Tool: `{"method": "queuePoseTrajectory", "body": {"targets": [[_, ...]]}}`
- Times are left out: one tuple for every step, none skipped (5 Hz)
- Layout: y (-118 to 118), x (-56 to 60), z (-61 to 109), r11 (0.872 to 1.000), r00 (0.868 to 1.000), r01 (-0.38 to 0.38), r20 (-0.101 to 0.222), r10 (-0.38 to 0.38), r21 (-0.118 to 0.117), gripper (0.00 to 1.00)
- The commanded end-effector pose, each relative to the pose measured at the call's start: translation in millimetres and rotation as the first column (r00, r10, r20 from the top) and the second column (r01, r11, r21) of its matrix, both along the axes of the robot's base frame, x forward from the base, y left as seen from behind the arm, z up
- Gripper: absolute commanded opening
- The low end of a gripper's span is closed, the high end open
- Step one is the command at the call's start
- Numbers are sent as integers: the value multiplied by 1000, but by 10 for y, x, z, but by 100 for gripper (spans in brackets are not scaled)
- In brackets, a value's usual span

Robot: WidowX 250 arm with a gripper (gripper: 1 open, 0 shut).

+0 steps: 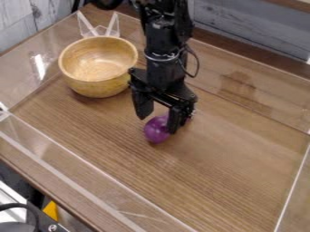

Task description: Put the purple eggplant in the brown bowl

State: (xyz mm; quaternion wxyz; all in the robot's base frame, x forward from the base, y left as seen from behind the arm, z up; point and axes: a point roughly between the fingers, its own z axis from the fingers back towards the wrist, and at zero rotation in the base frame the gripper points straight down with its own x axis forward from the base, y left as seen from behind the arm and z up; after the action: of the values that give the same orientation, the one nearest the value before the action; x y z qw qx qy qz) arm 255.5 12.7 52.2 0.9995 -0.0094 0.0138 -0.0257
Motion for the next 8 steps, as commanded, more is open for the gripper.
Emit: {"method": "queuePoseTrajectory", "body": {"targets": [[18,62,41,1000,999,9,53,-10,10,100],[13,74,-2,1000,998,11,65,-12,13,0],[-4,76,-33,1000,997,17,79,-18,13,0],[-26,77,-63,1000,996,22,84,-22,6,100],[-48,68,-98,1000,996,28,85,-28,4,100],[-61,83,-118,1000,995,29,94,-29,3,0],[-87,82,-118,999,994,33,107,-33,-2,0],[-116,80,-117,999,992,39,119,-38,-5,0]]}}
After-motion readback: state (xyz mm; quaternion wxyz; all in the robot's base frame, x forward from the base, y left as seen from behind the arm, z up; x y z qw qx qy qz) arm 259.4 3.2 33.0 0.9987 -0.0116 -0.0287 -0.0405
